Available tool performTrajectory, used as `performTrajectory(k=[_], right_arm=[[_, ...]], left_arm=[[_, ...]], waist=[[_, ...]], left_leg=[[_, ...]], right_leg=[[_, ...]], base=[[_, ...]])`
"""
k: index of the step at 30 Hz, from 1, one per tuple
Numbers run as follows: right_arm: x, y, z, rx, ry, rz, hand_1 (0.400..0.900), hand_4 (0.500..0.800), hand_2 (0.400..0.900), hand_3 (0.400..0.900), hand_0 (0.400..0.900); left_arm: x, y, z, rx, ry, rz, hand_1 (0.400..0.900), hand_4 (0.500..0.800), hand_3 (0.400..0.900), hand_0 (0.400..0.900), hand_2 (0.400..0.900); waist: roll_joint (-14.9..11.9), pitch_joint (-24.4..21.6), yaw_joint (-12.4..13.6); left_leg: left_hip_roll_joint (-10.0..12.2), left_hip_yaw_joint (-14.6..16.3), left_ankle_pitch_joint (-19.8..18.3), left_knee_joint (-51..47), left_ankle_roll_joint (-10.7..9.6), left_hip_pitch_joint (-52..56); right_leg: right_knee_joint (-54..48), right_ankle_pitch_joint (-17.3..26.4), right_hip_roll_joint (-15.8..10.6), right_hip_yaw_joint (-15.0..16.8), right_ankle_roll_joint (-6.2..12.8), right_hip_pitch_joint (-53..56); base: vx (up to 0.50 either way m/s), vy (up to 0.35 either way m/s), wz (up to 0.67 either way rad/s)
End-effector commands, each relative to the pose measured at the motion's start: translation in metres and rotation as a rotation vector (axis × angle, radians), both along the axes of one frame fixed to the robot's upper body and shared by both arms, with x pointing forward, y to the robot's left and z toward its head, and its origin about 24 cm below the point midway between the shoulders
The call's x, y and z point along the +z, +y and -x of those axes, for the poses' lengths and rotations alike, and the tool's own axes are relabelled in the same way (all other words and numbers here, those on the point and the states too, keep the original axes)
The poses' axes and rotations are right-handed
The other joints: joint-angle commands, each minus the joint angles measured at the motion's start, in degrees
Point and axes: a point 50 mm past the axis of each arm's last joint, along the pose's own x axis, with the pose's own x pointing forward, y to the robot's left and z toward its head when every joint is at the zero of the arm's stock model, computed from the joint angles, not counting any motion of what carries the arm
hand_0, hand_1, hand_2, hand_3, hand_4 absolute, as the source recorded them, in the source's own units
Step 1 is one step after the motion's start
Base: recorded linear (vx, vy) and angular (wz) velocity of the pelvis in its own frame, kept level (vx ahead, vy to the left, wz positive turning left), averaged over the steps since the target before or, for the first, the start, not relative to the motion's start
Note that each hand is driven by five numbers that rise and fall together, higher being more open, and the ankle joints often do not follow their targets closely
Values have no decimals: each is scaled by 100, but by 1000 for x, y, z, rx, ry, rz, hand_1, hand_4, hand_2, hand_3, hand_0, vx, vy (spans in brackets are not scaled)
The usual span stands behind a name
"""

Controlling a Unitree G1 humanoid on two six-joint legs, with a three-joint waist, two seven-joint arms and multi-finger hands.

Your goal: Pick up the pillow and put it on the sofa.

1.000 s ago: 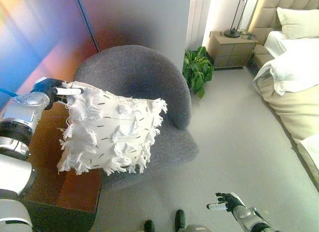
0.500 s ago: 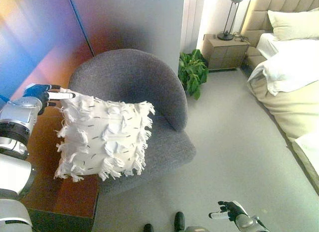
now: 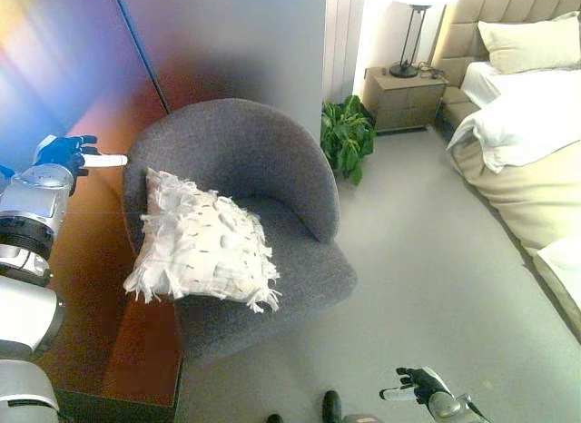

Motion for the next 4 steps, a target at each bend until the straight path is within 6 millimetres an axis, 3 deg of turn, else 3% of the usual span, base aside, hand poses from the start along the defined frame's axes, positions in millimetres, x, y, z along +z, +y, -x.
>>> performTrajectory(k=[1, 4], right_arm=[[8, -22, -3, 21, -28, 75, 900, 800, 900, 900, 900], [8, -20, -5, 23, -30, 75, 900, 800, 900, 900, 900]], left_arm=[[82, -16, -9, -58, -356, 70, 900, 800, 900, 900, 900], [77, -21, -12, -84, -341, 59, 900, 800, 900, 900, 900]], waist=[[201, -325, 141], [194, -346, 175]], left_leg=[[101, 97, -272, 68, -228, -75], [114, 95, -267, 68, -232, -63]], right_leg=[[376, -754, -569, 352, 1044, 299], [363, -754, -569, 320, 1033, 326]], base=[[0, 0, 0], [0, 0, 0]])
